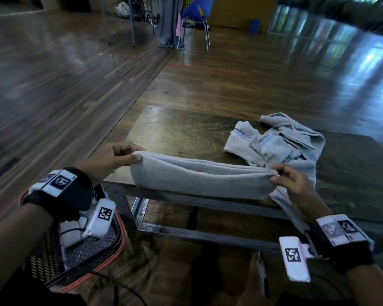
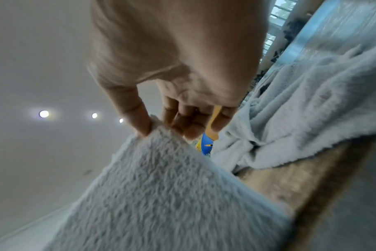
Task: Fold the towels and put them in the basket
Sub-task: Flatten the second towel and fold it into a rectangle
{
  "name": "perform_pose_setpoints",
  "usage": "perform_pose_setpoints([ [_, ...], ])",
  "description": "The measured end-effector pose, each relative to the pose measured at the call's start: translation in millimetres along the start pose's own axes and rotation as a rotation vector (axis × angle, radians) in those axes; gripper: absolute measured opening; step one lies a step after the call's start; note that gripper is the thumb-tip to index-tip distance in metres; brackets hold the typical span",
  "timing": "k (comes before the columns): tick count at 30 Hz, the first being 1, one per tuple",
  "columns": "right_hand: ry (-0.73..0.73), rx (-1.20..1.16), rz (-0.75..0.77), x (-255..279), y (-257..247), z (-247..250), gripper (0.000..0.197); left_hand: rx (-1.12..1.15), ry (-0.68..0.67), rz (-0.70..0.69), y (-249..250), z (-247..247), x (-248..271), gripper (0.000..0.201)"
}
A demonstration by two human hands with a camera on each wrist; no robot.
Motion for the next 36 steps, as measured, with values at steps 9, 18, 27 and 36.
perform_pose_setpoints([
  [9, -0.208, 0.492, -0.300, -23.1, 26.2, -14.0, 0.020, -0.150, -0.389, 0.381, -48.2, -12.9, 7.3, 0.017],
  [18, 0.319, 0.504, -0.239, -70.6, 16.5, -4.0, 0.023, -0.611, 0.356, -0.068, -8.0, 8.0, -36.9, 0.021],
  [27, 0.186, 0.941, 0.092, -41.3, 23.6, -140.8, 0.044, -1.153, -0.329, -0.007, -54.4, -126.8, -26.1, 0.049],
  [36, 0.087, 1.254, -0.137, -59.9, 58.9, -112.7, 0.068, -1.363, -0.539, 0.002, -87.2, -116.1, -40.7, 0.069],
])
Point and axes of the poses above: each hand's wrist, its own x-axis away from the middle knuckle, its own z-axis out of the back of the hand, y = z × x, the point moved 8 cm from there along -x, towards the middle knuckle, and after that the axes turned 13 degrees about -z, right-handed, at the moved point
